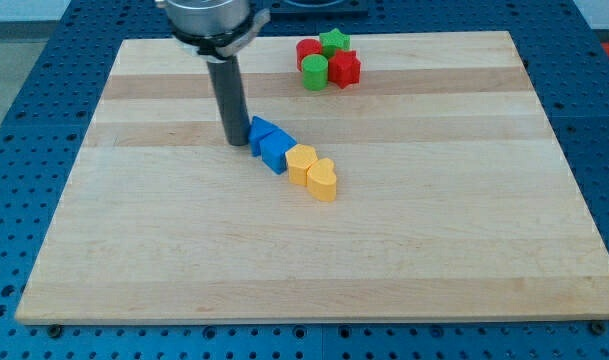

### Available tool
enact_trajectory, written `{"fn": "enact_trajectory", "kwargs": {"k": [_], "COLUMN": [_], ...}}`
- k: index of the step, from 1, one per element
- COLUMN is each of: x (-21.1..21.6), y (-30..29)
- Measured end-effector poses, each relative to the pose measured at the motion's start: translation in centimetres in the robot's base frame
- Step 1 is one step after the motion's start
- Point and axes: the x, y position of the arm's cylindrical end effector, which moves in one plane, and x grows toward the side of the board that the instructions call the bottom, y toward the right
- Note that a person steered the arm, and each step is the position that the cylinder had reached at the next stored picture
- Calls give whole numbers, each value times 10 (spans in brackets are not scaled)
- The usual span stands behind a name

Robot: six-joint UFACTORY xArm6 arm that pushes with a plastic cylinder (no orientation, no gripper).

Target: Push the blue triangle towards the center of the board

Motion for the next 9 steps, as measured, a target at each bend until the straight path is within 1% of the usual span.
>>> {"fn": "enact_trajectory", "kwargs": {"k": [1,2,5,7,9], "x": [0,0,-1,-5,-22], "y": [25,35,9,28,26]}}
